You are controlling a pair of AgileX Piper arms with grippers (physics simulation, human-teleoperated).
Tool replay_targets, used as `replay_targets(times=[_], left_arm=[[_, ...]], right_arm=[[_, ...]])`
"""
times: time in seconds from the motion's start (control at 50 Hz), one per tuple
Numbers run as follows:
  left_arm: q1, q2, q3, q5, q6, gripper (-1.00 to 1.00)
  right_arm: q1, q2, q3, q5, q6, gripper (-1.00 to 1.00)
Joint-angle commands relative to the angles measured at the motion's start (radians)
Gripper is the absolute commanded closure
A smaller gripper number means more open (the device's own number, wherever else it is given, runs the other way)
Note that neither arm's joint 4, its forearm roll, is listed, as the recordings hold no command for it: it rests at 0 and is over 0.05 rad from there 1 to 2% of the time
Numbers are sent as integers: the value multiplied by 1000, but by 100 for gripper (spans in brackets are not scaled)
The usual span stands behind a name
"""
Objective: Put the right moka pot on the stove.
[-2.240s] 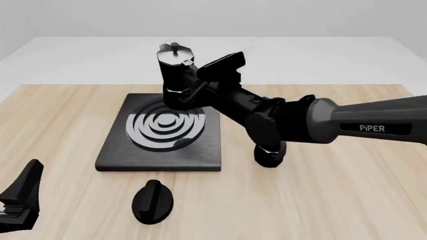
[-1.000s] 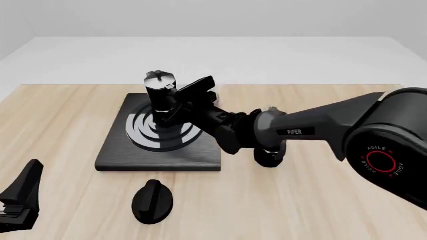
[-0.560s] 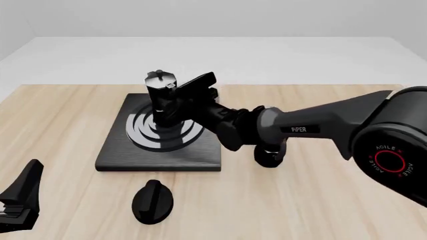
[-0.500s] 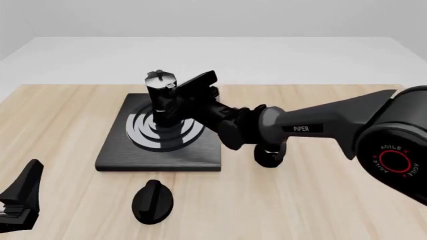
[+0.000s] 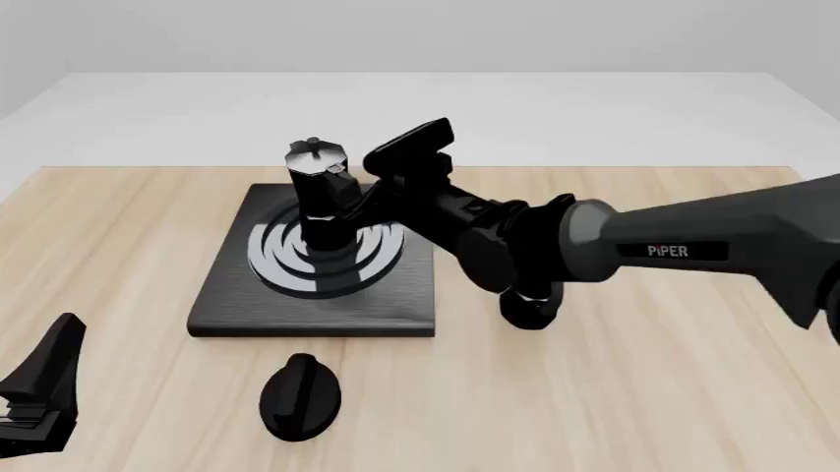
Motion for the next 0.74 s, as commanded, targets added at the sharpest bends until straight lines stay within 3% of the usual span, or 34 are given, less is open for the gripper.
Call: replay_targets(times=[0.02, 0.58, 0.64, 0.68, 0.74], left_arm=[[0, 0, 0, 0, 0, -100], [0, 0, 0, 0, 0, -100], [0, 0, 0, 0, 0, -100], [0, 0, 0, 0, 0, -100], [0, 0, 0, 0, 0, -100]], right_arm=[[23, -113, 108, -26, 13, -100], [30, -437, 371, -66, 61, -100], [53, -450, 424, -111, 2, -100], [52, -452, 456, -143, 13, -100], [59, -469, 504, -184, -13, -100]])
